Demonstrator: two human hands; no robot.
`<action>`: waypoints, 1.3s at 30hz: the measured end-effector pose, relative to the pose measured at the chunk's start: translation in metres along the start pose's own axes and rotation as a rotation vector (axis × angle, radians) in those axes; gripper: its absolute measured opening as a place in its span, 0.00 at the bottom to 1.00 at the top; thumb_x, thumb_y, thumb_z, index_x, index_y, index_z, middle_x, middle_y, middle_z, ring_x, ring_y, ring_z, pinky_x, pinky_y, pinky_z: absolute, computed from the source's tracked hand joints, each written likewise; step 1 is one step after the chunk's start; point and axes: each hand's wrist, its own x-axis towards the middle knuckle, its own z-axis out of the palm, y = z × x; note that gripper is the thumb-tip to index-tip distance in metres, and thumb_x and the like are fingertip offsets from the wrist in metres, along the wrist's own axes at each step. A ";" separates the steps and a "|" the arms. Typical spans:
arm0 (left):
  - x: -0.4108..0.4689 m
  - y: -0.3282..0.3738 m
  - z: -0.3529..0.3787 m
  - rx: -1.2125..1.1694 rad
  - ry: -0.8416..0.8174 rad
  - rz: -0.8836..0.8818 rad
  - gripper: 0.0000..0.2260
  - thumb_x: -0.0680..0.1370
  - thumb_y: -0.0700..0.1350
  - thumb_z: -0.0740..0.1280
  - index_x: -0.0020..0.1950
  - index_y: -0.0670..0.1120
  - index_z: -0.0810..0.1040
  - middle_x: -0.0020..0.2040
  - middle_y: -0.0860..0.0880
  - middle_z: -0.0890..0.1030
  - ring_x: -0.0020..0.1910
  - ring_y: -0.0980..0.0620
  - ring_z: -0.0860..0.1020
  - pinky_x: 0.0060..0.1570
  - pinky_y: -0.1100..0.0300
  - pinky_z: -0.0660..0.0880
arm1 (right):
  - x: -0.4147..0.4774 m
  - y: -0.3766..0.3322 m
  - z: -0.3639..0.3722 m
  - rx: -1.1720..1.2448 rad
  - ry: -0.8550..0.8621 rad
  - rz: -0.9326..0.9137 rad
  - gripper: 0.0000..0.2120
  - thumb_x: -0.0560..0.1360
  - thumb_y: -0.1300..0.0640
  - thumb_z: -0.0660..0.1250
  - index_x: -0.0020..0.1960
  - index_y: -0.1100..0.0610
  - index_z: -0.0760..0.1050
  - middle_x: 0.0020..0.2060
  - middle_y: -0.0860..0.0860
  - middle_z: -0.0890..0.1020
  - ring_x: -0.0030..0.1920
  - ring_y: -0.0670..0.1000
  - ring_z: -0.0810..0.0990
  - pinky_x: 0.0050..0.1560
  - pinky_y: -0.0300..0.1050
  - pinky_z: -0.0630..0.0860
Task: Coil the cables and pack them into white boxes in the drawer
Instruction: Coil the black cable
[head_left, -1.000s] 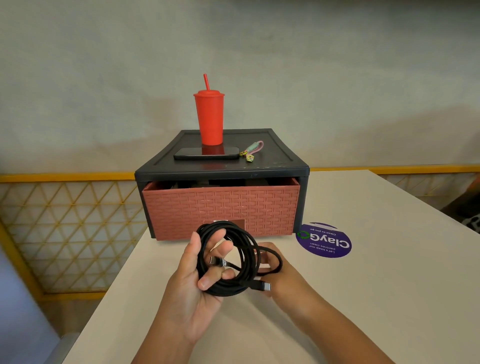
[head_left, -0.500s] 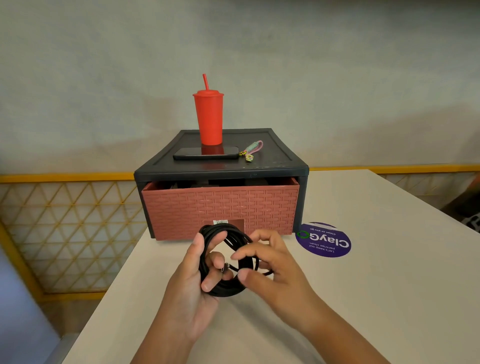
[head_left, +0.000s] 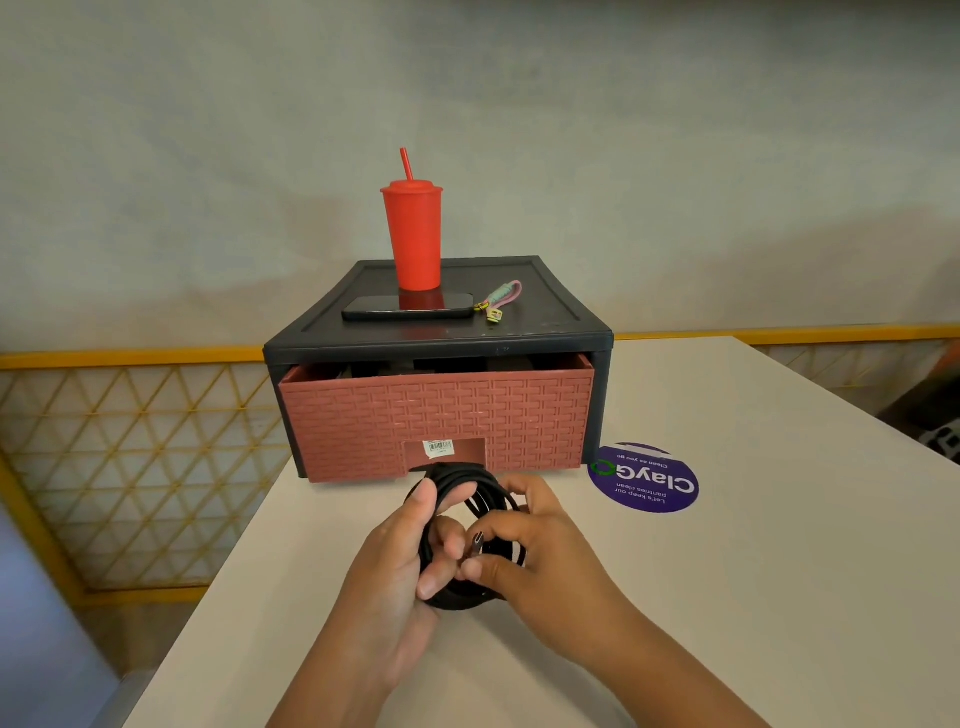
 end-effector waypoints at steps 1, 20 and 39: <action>0.001 0.000 0.000 -0.009 0.000 0.005 0.22 0.69 0.56 0.60 0.52 0.41 0.80 0.23 0.51 0.70 0.25 0.53 0.62 0.43 0.56 0.68 | 0.000 -0.001 0.001 -0.020 0.035 -0.026 0.05 0.71 0.56 0.71 0.41 0.46 0.80 0.57 0.33 0.63 0.60 0.40 0.67 0.60 0.34 0.65; 0.015 0.008 -0.010 -0.153 0.287 0.183 0.14 0.80 0.52 0.58 0.51 0.44 0.77 0.45 0.51 0.85 0.19 0.58 0.62 0.36 0.60 0.68 | -0.011 -0.022 -0.014 0.715 -0.196 -0.010 0.07 0.58 0.57 0.74 0.30 0.58 0.78 0.29 0.50 0.81 0.29 0.47 0.79 0.33 0.36 0.75; 0.015 -0.011 -0.019 0.207 -0.070 0.219 0.18 0.71 0.51 0.61 0.55 0.41 0.76 0.46 0.45 0.84 0.46 0.48 0.82 0.56 0.44 0.72 | -0.013 -0.034 -0.012 0.642 -0.247 -0.103 0.14 0.61 0.67 0.74 0.30 0.48 0.81 0.29 0.50 0.79 0.35 0.44 0.76 0.37 0.34 0.73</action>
